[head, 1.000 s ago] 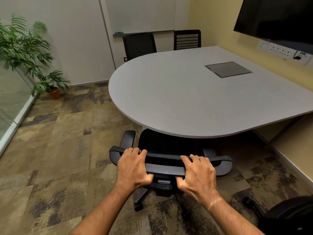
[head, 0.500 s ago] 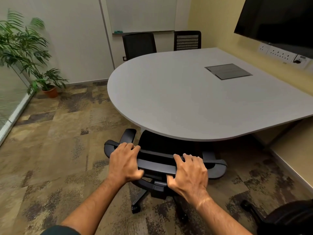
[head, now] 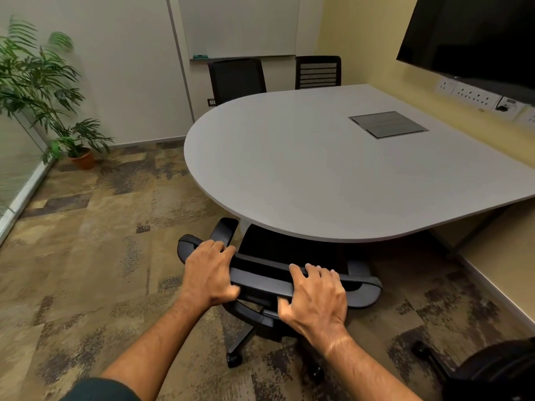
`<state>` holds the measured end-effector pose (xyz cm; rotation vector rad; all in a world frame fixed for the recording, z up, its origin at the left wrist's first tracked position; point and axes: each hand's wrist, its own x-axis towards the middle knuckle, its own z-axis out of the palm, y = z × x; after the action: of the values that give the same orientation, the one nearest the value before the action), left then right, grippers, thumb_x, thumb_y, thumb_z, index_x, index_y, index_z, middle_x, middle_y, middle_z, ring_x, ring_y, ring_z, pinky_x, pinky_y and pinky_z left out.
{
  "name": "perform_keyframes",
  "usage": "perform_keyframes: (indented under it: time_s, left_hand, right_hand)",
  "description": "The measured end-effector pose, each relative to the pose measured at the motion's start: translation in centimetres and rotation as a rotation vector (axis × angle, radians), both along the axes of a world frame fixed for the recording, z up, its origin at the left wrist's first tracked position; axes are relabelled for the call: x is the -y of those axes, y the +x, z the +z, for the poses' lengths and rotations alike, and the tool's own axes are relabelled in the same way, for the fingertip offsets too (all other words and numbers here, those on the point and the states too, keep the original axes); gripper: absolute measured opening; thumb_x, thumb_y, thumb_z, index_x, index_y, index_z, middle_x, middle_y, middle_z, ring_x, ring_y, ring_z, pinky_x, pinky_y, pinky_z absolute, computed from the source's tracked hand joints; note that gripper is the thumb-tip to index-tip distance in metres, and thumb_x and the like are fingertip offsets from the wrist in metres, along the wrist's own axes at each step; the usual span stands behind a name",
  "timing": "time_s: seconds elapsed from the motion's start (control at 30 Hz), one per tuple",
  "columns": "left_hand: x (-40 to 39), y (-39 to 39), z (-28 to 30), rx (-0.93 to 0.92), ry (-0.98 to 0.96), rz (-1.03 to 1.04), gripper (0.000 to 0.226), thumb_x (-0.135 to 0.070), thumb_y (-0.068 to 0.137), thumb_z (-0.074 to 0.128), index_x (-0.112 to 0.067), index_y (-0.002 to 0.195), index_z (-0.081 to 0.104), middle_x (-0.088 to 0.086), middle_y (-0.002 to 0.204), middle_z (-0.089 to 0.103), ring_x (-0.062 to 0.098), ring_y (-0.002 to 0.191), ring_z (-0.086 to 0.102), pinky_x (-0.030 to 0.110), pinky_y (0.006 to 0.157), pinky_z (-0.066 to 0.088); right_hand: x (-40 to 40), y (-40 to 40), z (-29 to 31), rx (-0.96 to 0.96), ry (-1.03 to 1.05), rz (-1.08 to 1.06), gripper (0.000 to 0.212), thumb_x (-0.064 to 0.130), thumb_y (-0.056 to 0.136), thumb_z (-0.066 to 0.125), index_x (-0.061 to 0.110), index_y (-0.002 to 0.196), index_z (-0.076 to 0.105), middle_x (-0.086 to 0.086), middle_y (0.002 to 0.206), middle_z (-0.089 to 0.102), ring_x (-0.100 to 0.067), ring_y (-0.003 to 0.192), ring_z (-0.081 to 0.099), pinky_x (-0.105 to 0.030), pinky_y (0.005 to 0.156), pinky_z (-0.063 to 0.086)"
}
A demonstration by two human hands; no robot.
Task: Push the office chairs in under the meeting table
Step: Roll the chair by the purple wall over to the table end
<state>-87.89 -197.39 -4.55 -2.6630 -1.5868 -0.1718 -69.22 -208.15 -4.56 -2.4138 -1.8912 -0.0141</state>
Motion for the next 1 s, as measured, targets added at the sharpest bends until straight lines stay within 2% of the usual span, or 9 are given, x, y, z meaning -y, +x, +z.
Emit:
perform_keyframes:
  time_s: [0.2,0.53,0.67,1.0]
  left_hand:
    - [3.6,1.6,-0.4,0.061,0.015,0.027,0.045,-0.051,0.046,0.058,-0.018,0.077,0.055,0.0,0.07,0.051,0.021,0.069,0.049,0.034,0.064,0.046]
    - [5.1,2.6,-0.6,0.057,0.015,0.073,0.048,-0.047,0.042,0.062,-0.016,0.079,0.06,0.002,0.072,0.054,0.022,0.07,0.051,0.034,0.066,0.048]
    - [4.8,2.4,-0.8,0.056,0.031,0.064,0.046,-0.048,0.043,0.061,-0.016,0.077,0.057,0.001,0.071,0.052,0.022,0.07,0.05,0.034,0.065,0.046]
    - [3.2,-0.2,-1.3,0.059,0.039,-0.051,0.051,-0.052,0.052,0.051,-0.016,0.087,0.056,0.002,0.079,0.052,0.021,0.079,0.048,0.035,0.078,0.045]
  right_hand:
    - [1.9,2.4,-0.8,-0.004,0.054,0.02,0.055,0.05,0.054,0.061,0.019,0.099,0.07,-0.012,0.094,0.07,-0.035,0.082,0.065,-0.046,0.079,0.054]
    - [3.0,3.6,-0.9,-0.048,0.096,0.039,0.056,0.049,0.058,0.054,0.02,0.103,0.069,-0.009,0.096,0.07,-0.031,0.085,0.063,-0.044,0.08,0.053]
    - [2.8,3.5,-0.8,-0.035,0.095,0.04,0.064,0.05,0.059,0.05,0.015,0.109,0.071,-0.009,0.096,0.07,-0.03,0.085,0.064,-0.043,0.08,0.053]
    - [2.9,0.2,-0.7,0.007,0.084,-0.056,0.057,0.049,0.058,0.055,0.018,0.103,0.071,-0.003,0.094,0.07,-0.027,0.085,0.064,-0.038,0.08,0.051]
